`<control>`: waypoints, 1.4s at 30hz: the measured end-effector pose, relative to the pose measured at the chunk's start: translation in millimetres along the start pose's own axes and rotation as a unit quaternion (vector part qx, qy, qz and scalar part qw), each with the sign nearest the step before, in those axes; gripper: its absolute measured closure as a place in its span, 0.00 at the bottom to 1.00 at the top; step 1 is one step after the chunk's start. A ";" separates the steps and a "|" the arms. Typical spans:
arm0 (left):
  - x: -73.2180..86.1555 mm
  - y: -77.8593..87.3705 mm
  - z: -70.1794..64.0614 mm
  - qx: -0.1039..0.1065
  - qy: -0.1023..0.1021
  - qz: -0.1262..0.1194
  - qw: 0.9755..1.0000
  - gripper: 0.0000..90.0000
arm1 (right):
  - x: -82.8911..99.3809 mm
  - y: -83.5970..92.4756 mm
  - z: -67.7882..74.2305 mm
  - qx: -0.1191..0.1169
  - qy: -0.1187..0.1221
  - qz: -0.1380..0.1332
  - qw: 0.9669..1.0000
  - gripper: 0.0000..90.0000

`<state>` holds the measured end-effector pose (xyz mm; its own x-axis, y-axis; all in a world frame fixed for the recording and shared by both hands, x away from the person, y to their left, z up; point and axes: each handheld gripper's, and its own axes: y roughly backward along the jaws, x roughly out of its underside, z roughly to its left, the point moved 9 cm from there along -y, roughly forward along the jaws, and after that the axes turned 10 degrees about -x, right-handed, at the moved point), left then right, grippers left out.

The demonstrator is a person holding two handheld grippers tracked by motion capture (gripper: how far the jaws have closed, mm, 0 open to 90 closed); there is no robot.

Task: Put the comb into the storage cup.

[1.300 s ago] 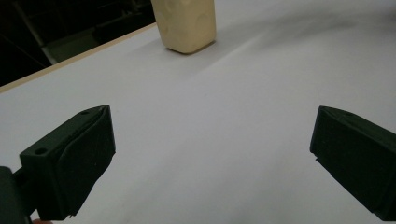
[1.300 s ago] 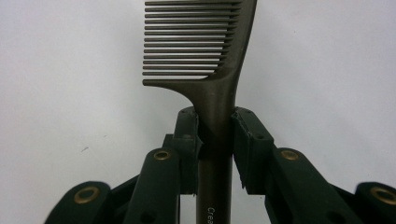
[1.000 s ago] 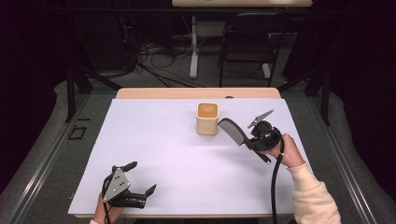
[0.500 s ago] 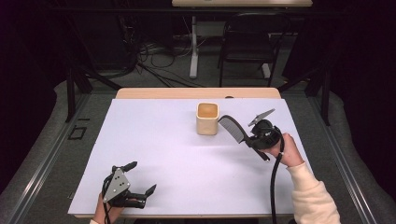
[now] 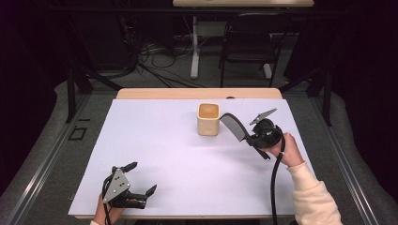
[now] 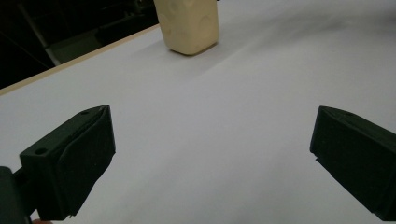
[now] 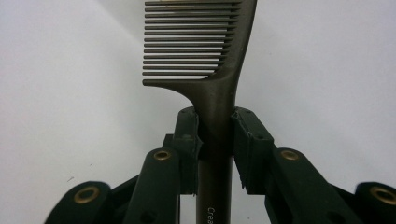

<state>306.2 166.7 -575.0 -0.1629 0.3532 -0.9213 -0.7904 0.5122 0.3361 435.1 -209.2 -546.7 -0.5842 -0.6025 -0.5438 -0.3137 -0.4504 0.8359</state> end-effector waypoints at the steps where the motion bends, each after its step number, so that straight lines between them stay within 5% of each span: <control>1: -0.1 0.1 0.1 0.000 -0.001 0.000 1.000 0.00 | -0.4 0.0 0.0 0.000 -0.002 -0.001 1.000 0.80; 42: -0.1 0.3 1.1 -0.002 0.000 -0.001 1.000 0.00 | -34.8 -1.5 -13.3 0.013 -0.004 -0.043 0.999 0.80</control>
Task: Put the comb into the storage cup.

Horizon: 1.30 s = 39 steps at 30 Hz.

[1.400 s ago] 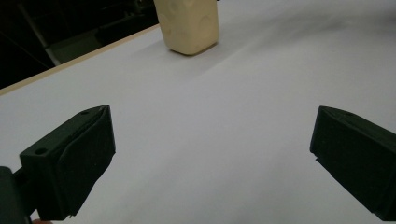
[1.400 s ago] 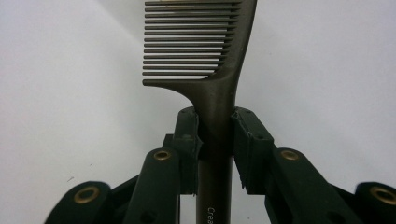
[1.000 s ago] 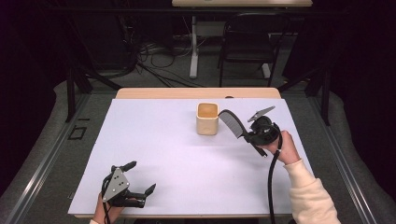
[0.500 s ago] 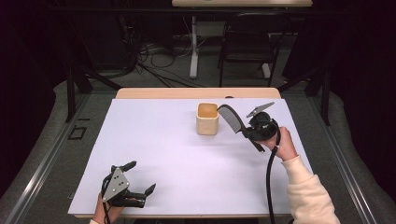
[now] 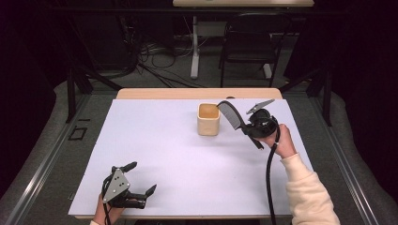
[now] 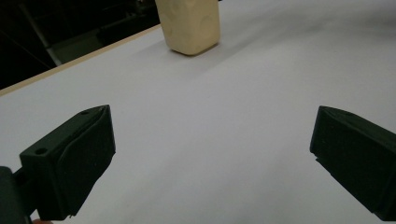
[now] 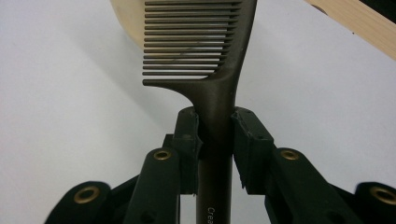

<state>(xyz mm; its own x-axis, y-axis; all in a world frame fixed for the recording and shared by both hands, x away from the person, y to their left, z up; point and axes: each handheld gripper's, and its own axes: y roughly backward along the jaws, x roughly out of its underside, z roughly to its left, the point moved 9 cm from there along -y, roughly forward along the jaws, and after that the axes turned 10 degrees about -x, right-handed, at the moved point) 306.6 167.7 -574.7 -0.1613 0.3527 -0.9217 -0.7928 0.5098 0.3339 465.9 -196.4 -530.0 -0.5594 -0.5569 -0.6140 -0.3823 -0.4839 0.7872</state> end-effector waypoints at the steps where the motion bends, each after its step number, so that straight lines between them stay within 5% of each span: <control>1: 0.1 -0.1 -0.1 0.000 0.000 0.001 1.000 0.00 | -0.9 -0.3 -0.1 0.000 -0.002 -0.002 1.000 0.80; 39: 0.2 -0.4 0.0 -0.001 0.002 0.001 1.000 0.00 | -30.8 -7.7 -5.8 0.000 -0.007 -0.035 0.999 0.80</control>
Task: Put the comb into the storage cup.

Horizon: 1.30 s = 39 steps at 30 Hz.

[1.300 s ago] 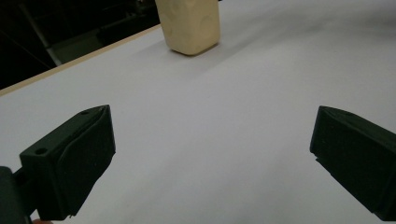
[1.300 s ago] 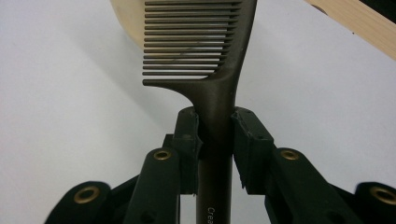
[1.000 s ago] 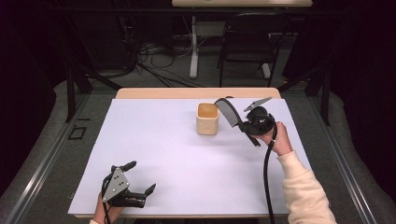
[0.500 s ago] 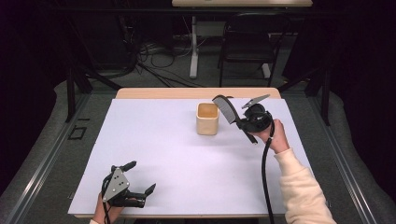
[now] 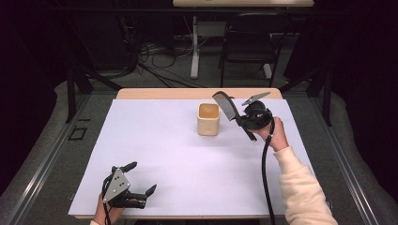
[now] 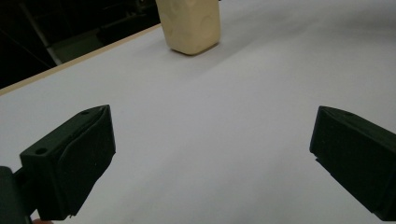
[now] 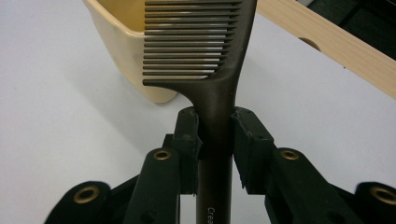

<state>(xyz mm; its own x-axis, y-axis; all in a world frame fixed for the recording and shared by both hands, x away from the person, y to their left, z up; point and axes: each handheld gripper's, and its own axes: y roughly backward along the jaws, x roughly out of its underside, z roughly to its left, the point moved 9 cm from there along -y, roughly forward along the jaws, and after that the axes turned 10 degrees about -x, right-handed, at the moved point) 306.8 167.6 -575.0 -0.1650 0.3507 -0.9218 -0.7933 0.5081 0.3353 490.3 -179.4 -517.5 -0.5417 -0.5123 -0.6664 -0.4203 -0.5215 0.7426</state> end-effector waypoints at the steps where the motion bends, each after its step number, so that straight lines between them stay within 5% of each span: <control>1: -0.1 0.0 -0.1 0.001 0.000 0.000 1.000 0.00 | 0.0 0.0 0.0 0.000 0.000 0.000 1.000 0.80; 39: -0.7 0.7 0.2 -0.001 0.000 -0.003 1.000 0.00 | -24.4 -10.0 3.7 0.000 0.005 -0.025 1.000 0.80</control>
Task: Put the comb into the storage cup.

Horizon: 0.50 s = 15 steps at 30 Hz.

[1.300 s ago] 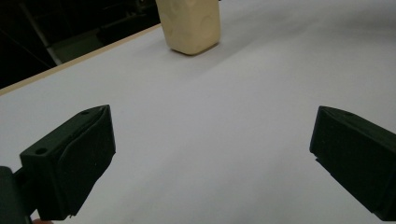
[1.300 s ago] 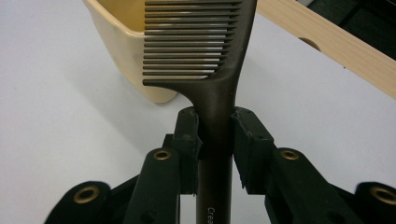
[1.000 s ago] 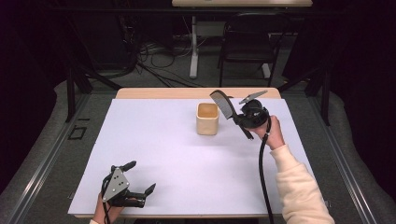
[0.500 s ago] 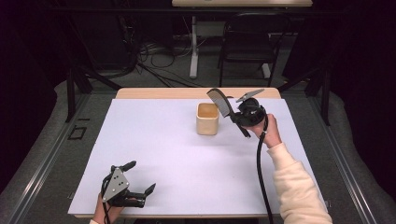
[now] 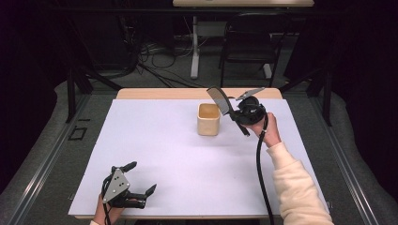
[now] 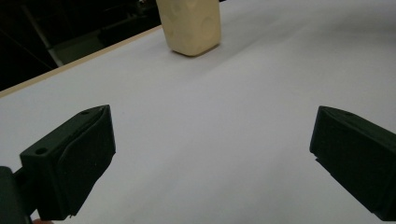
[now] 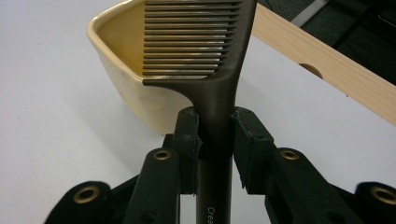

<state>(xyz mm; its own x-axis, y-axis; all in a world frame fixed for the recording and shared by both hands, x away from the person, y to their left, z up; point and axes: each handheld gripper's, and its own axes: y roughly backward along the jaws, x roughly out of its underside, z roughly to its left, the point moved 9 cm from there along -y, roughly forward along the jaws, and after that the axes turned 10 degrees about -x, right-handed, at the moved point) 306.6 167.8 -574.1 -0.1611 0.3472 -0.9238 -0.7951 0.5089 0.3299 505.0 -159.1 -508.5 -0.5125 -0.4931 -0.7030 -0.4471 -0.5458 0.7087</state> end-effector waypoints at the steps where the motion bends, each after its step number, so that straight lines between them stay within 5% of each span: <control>1: -0.1 0.0 0.1 -0.001 0.000 0.000 1.000 0.00 | -0.9 -0.3 0.0 0.000 0.001 -0.003 1.000 0.80; 15: 0.1 0.0 0.3 -0.001 0.000 0.000 1.000 0.00 | -10.3 -2.2 1.5 0.004 0.009 -0.006 1.000 0.80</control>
<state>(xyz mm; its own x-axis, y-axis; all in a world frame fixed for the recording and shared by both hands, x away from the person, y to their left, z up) 306.7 168.1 -574.1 -0.1612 0.3482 -0.9235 -0.7957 0.5078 0.3303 510.2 -151.8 -502.6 -0.4932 -0.4988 -0.7128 -0.4599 -0.5460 0.7003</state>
